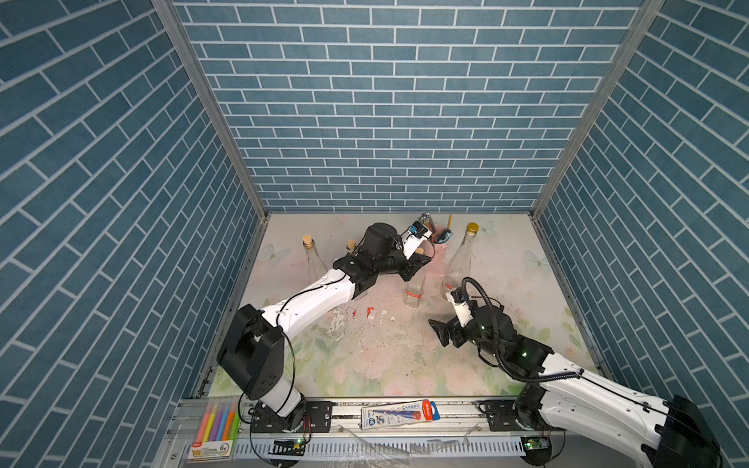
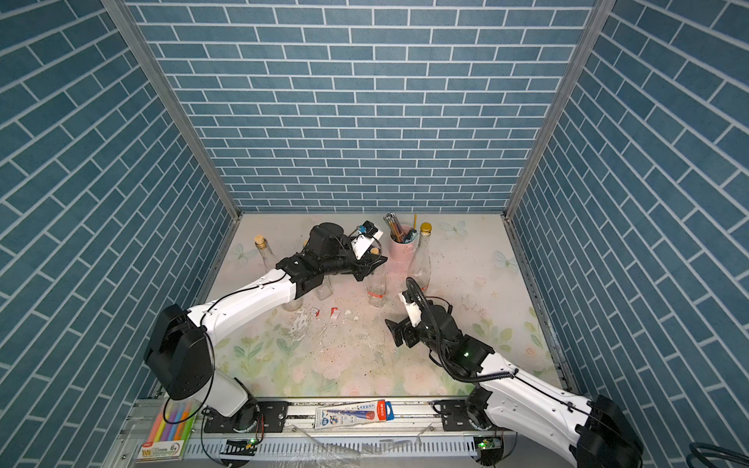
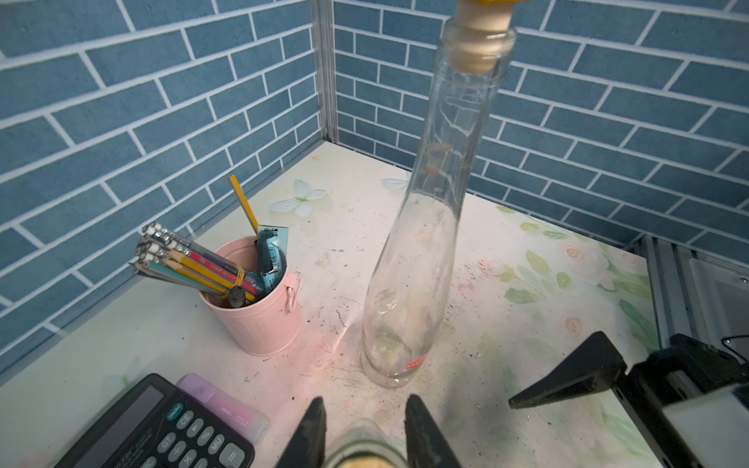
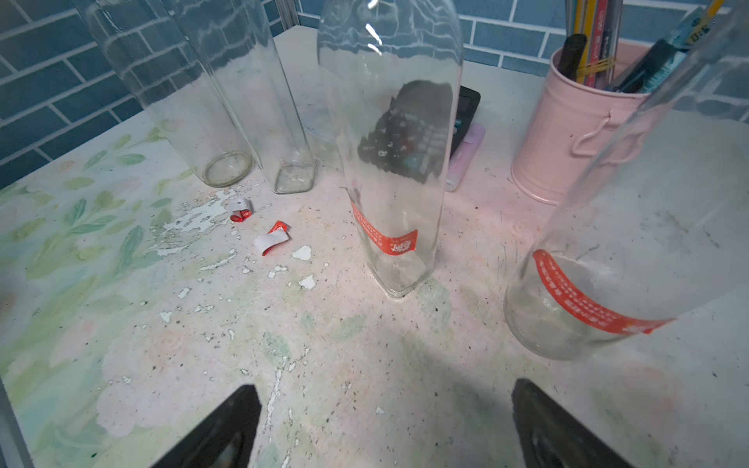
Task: Remove the label from the bottle
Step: Pick up the bottle from the center of the board.
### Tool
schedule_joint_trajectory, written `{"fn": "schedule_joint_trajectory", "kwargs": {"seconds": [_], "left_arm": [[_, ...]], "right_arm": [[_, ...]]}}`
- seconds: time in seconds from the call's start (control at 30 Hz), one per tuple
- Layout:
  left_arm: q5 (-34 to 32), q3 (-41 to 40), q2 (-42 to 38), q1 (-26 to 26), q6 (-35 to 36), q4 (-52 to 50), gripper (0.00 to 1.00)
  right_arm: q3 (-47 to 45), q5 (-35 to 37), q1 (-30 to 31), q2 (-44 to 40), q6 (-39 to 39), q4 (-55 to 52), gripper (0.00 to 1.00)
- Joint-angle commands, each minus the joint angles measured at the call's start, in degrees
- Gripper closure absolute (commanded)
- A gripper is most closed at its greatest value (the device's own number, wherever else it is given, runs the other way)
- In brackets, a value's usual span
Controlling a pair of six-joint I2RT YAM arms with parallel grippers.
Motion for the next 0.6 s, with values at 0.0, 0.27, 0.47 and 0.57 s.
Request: {"fn": "schedule_joint_trajectory", "kwargs": {"seconds": [0.0, 0.27, 0.47, 0.57], "left_arm": [[-0.96, 1.92, -2.94, 0.04, -0.31, -2.51, 0.75], [-0.28, -0.01, -10.28, 0.04, -2.35, -4.62, 1.0], [-2.11, 4.03, -13.71, 0.04, -4.31, -13.65, 1.0], [-2.42, 6.97, -14.4, 0.04, -4.71, -19.24, 1.0]], "right_arm": [[3.11, -2.8, -0.11, 0.87, -4.57, 2.98, 0.02], [8.9, -6.65, -0.29, 4.73, -8.41, 5.42, 0.02], [12.48, -11.87, -0.71, 8.97, -10.71, 9.18, 0.02], [14.3, -13.55, -0.98, 10.27, -10.96, 10.46, 0.01]]}}
